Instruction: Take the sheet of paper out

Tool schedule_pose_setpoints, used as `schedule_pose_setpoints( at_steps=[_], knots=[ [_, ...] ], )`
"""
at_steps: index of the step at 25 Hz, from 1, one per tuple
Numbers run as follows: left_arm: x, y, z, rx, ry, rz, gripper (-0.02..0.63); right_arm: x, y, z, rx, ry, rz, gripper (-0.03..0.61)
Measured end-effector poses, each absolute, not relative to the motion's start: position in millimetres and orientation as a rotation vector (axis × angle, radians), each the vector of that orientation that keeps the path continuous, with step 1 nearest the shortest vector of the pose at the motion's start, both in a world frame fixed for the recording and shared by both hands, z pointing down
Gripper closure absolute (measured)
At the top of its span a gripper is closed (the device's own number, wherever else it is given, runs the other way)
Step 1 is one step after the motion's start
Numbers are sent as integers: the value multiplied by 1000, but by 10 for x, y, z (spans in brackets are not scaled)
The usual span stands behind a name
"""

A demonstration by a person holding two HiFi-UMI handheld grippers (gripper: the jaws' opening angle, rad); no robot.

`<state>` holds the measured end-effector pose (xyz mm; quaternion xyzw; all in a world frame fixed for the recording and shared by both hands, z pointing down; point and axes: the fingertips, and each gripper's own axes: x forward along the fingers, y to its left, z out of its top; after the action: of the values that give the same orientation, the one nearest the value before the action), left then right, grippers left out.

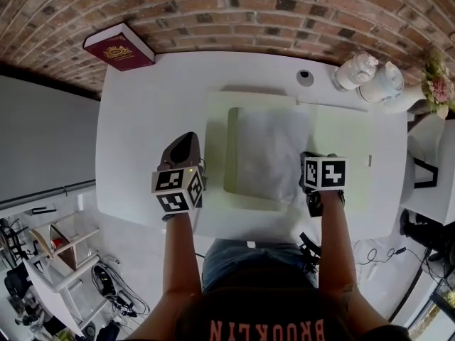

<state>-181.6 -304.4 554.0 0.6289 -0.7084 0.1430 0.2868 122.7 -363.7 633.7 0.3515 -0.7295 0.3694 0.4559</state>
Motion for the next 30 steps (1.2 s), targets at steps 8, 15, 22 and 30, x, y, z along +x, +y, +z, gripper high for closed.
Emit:
schedule_pose_setpoints(
  at_steps=[8,15,22,30],
  knots=[
    [-1718,-3066,5440,1676,-1926,392,617,1546,-3714,6310,905,-1800,918,575],
    [-1551,-3128,5383,1695,-1927,413,617,1800,-3775,6315,942,-1784,923,575],
    [-1329,-3239,5365,1711,-1916,415,617,2144,-3858,6302,993,-1759,927,575],
    [-1060,-3367,5367,1752,-1883,438,617,2475,-3994,6260,1059,-1734,898,575]
  ],
)
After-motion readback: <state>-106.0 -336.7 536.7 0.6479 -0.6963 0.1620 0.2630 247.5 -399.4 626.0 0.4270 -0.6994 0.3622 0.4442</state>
